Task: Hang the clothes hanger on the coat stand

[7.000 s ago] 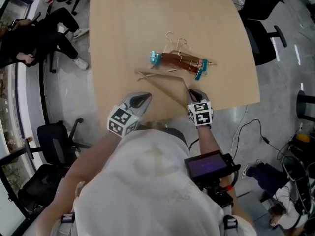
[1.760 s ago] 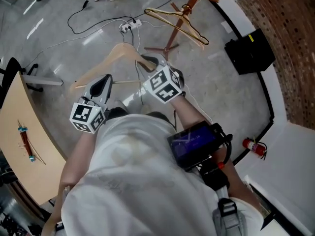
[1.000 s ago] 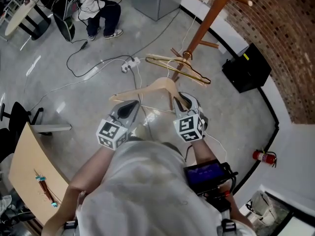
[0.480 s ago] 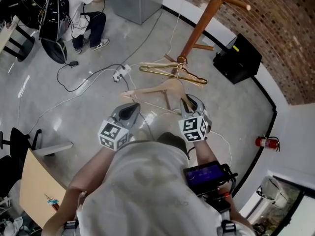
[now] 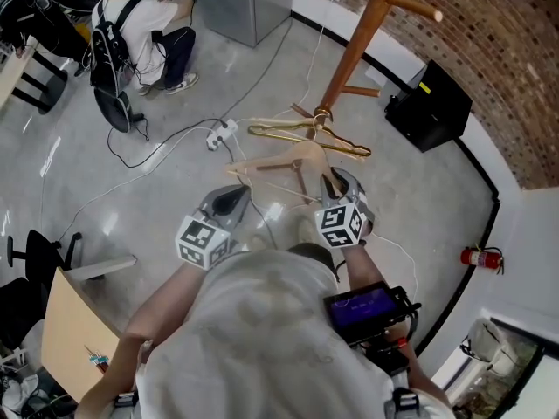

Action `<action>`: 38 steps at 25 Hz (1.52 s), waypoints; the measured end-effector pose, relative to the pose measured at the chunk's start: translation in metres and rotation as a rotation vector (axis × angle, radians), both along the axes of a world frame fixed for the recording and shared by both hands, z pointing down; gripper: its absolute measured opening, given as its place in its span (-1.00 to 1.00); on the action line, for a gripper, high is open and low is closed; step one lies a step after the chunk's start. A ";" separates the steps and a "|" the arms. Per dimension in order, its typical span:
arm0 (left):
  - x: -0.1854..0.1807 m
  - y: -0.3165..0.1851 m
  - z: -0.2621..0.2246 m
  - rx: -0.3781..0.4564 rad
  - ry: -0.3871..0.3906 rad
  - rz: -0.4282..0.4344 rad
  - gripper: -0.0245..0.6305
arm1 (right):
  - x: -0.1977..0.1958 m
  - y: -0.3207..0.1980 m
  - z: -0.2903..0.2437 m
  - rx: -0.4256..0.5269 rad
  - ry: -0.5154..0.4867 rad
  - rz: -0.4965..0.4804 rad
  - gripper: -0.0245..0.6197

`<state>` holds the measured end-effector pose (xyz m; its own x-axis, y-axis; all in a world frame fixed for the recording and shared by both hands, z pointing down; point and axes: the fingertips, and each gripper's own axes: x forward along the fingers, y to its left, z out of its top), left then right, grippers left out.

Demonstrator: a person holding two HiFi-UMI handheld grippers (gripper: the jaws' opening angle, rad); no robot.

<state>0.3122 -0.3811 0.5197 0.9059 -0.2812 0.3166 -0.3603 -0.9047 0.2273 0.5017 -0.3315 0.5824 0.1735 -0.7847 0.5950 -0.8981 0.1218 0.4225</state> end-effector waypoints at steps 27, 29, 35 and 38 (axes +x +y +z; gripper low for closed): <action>0.063 -0.031 -0.003 -0.015 -0.062 -0.205 -0.92 | 0.076 -0.048 0.083 -0.140 0.026 -0.178 -0.59; 0.070 -0.030 -0.001 -0.018 -0.067 -0.221 -0.92 | 0.084 -0.053 0.087 -0.149 0.028 -0.201 -0.60; 0.071 -0.020 -0.003 -0.024 -0.071 -0.273 -0.92 | 0.090 -0.052 0.092 -0.171 0.043 -0.250 -0.60; 0.066 -0.026 -0.010 -0.002 -0.058 -0.312 -0.92 | 0.083 -0.066 0.089 -0.162 0.043 -0.291 -0.60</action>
<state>0.3780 -0.4071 0.5098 0.7567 -0.5420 0.3657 -0.6326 -0.7482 0.2002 0.5845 -0.3976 0.6710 -0.0164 -0.7012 0.7128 -0.7974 0.4393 0.4138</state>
